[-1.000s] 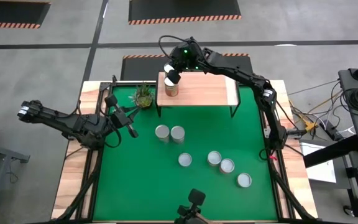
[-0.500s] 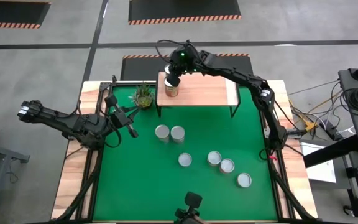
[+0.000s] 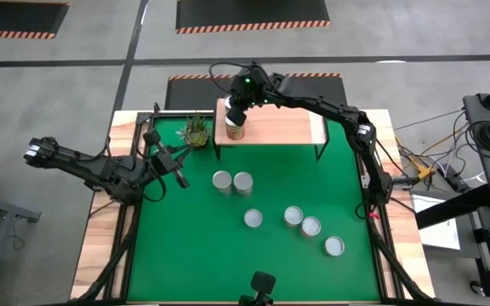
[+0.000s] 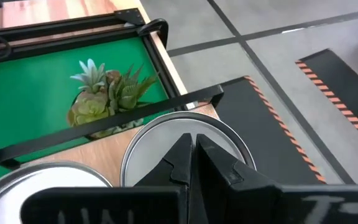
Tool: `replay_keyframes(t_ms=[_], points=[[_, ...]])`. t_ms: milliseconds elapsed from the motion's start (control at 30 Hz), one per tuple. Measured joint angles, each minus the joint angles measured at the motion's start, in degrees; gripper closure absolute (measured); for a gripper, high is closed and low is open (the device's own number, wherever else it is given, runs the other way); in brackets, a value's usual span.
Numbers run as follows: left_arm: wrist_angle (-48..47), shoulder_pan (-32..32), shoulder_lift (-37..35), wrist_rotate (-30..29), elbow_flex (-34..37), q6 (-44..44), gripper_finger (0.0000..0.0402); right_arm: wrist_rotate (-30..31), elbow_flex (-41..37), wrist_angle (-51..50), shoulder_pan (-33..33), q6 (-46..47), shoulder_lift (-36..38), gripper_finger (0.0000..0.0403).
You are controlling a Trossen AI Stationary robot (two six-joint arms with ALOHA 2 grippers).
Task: Pick and place cans onto a shelf
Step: Put the canned pears on the shelf, then put the canned peas on the shelf
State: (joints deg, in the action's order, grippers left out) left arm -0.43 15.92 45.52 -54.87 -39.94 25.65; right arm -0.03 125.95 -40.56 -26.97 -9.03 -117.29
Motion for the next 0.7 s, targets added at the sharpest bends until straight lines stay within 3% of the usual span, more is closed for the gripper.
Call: replay_keyframes(t_ms=[433,700], points=[[0.00,-0.01,0.00,-0.01,0.00,-0.20,0.0402,0.03,0.31,-1.25,0.12,0.91,0.42,0.0390],[0.00,-0.01,0.00,-0.02,0.00,-0.62,0.0402,0.07,4.41,-2.99,1.25,1.68,1.83,0.0390]])
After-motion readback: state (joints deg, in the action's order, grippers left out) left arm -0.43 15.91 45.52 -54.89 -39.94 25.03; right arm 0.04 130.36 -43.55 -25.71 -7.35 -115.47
